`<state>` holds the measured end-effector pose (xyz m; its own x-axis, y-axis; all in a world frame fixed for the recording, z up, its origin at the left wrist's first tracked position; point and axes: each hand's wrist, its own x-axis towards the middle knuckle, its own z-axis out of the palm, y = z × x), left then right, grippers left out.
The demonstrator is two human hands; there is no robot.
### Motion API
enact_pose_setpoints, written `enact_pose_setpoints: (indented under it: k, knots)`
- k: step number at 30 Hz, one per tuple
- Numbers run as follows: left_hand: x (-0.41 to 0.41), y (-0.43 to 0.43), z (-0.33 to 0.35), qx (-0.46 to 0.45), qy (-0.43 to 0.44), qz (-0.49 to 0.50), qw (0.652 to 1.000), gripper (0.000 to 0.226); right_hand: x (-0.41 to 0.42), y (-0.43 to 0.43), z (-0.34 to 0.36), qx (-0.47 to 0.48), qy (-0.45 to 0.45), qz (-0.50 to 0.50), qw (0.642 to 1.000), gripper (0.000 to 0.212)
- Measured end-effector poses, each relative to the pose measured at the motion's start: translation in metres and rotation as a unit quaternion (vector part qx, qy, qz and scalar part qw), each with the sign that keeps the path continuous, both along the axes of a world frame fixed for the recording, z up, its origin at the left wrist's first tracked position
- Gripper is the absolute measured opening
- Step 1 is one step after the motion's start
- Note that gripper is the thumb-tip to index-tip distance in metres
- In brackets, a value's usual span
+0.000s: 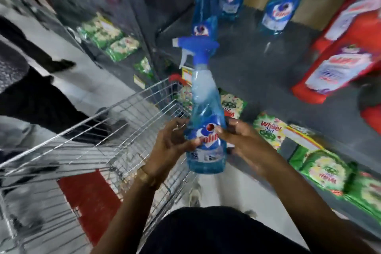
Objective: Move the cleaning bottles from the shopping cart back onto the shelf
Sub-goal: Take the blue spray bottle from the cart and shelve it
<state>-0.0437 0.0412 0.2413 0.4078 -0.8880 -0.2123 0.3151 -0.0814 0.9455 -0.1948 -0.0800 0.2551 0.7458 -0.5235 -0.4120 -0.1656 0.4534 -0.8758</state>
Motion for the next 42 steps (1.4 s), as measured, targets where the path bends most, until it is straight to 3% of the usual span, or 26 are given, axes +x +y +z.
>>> enact_pose_setpoints:
  k: [3,8,14,18,21,30,42]
  knots:
    - [-0.026,-0.024,0.014,-0.014,-0.003,-0.023,1.0,0.036,-0.039,-0.015,0.014,0.018,-0.033,-0.038,0.999,0.033]
    - [-0.048,-0.055,0.013,-0.01,-0.049,-0.07,0.996,0.031,-0.072,-0.031,0.021,-0.013,-0.019,-0.086,0.996,0.043]
    - [-0.046,-0.099,0.02,-0.048,-0.067,-0.086,0.993,0.028,-0.071,-0.058,0.023,-0.078,-0.05,-0.136,0.986,0.029]
    - [-0.04,-0.142,0.025,-0.089,-0.015,-0.068,0.994,0.037,-0.044,-0.084,0.029,-0.168,-0.13,-0.197,0.957,0.022]
    - [-0.029,-0.182,0.029,-0.109,-0.041,-0.063,0.991,0.043,-0.021,-0.107,0.026,-0.205,-0.158,-0.254,0.932,0.021]
    - [0.0,-0.242,0.012,-0.134,-0.15,-0.046,0.979,0.041,0.011,-0.154,0.003,-0.283,-0.117,-0.29,0.907,0.04]
    - [0.003,-0.256,0.011,-0.126,-0.183,-0.043,0.974,0.041,0.014,-0.174,0.0,-0.316,-0.058,-0.257,0.911,0.044]
